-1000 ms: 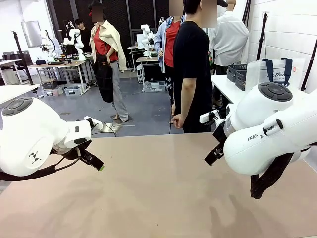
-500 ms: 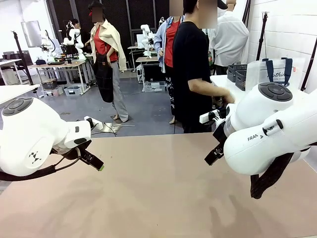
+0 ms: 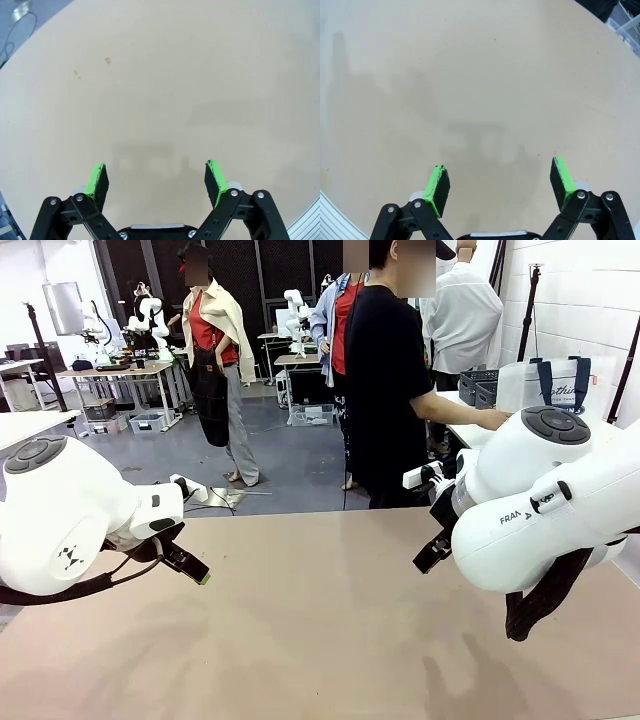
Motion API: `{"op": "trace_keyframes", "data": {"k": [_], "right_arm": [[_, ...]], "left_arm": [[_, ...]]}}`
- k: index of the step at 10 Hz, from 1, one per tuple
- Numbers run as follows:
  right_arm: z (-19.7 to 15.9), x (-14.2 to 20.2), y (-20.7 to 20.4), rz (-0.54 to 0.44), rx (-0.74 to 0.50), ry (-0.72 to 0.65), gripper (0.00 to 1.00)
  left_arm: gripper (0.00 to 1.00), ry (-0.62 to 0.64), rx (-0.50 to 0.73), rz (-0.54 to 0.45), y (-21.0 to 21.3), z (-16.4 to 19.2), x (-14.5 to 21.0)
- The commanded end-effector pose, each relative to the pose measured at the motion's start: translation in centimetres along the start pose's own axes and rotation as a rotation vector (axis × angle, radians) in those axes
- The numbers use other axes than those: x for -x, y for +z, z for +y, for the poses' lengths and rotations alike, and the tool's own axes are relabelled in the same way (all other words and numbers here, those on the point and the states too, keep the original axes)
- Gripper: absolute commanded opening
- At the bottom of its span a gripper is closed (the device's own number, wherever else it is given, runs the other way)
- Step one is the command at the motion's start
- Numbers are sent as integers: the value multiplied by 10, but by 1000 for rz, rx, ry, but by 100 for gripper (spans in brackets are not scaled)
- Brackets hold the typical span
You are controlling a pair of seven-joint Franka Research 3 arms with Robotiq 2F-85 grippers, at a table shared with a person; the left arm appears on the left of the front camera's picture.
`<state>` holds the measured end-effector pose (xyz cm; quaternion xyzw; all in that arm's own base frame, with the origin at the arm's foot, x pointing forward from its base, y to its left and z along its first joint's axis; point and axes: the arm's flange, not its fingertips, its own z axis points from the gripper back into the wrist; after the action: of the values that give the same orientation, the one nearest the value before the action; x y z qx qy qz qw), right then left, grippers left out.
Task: Transfer purchased items from the store into the shopping bag.
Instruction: Open the Reusable shopping bag in the center of the table.
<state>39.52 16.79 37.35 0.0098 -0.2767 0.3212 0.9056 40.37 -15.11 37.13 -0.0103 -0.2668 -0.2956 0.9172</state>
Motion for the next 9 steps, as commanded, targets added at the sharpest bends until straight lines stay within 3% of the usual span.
{"op": "trace_keyframes", "data": {"k": [1,9], "right_arm": [[0,0,0,0,0,0,100],[0,0,0,0,0,0,100]], "left_arm": [[100,1,0,0,0,1,0],[100,1,0,0,0,1,0]]}}
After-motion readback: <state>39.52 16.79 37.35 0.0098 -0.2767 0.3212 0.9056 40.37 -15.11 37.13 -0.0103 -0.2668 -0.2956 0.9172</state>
